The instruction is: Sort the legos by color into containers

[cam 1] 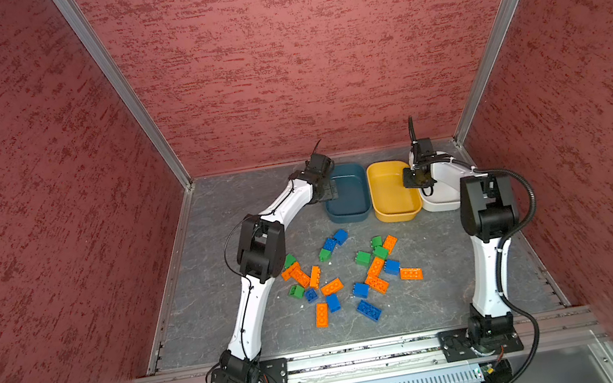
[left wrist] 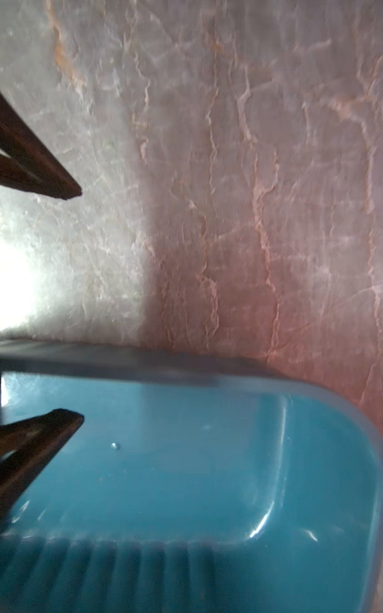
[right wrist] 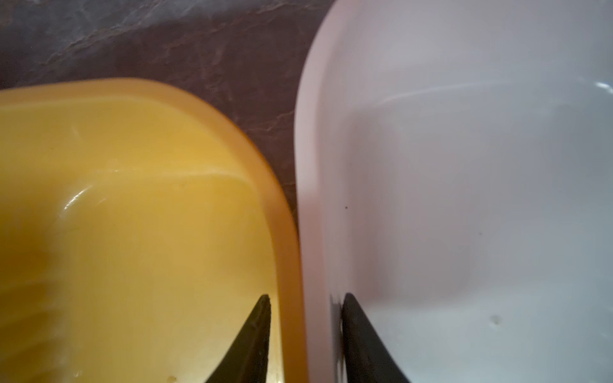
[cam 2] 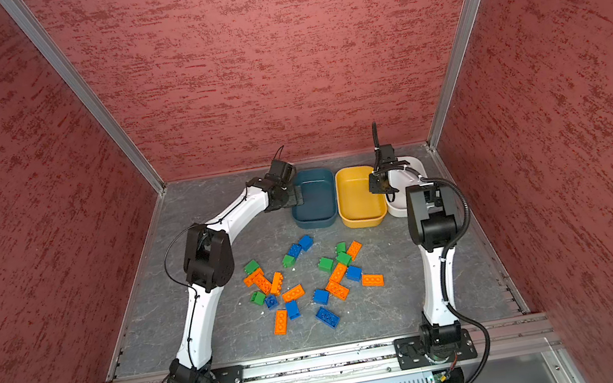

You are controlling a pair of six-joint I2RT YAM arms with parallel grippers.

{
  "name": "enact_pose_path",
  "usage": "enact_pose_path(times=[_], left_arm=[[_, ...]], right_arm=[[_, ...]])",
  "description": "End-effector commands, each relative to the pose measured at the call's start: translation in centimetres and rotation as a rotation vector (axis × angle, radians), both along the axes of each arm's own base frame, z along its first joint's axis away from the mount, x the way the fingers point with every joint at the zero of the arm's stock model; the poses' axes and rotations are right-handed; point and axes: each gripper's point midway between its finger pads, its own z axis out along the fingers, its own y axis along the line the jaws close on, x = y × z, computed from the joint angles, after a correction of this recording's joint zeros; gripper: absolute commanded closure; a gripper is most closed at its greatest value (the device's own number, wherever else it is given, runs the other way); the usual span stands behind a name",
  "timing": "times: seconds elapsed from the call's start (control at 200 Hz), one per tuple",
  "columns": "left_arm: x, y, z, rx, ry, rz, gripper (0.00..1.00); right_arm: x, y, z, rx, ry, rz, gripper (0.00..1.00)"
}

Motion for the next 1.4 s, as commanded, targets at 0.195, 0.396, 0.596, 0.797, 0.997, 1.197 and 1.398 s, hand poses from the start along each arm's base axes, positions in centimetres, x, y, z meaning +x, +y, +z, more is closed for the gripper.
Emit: enact_pose_path(times=[0.195, 0.396, 0.596, 0.797, 0.997, 1.197, 1.398], left_arm=[[-2.0, 5.8, 1.3, 0.07, -0.024, 0.085, 0.01], [-3.5, 9.6, 1.0, 0.062, -0.008, 0.134, 0.01], [-4.7, 12.3, 1.6, 0.063, -0.02, 0.164, 0.01], [-5.0, 13.3, 1.8, 0.055, -0.02, 0.167, 0.01], [-5.2, 12.3, 3.6, 0.003, -0.056, 0.136, 0.01], [-6.5, 12.3, 4.9, 0.008, -0.068, 0.143, 0.0], [-8.8, 9.7, 6.7, -0.007, -0.1, 0.028, 0.0]], right_arm=[[0.9, 6.3, 2.3, 0.057, -0.035, 0.057, 0.63], [0.9, 9.7, 2.4, 0.068, -0.044, 0.041, 0.62], [1.0, 12.7, 2.2, 0.065, -0.044, 0.044, 0.62], [1.2, 15.1, 3.1, 0.075, -0.079, 0.027, 0.62], [1.4, 16.5, 4.0, 0.089, -0.095, 0.046, 0.62], [0.8, 15.8, 6.7, 0.048, -0.127, 0.077, 0.48], [-2.4, 15.8, 9.7, 0.094, -0.2, 0.134, 0.3]])
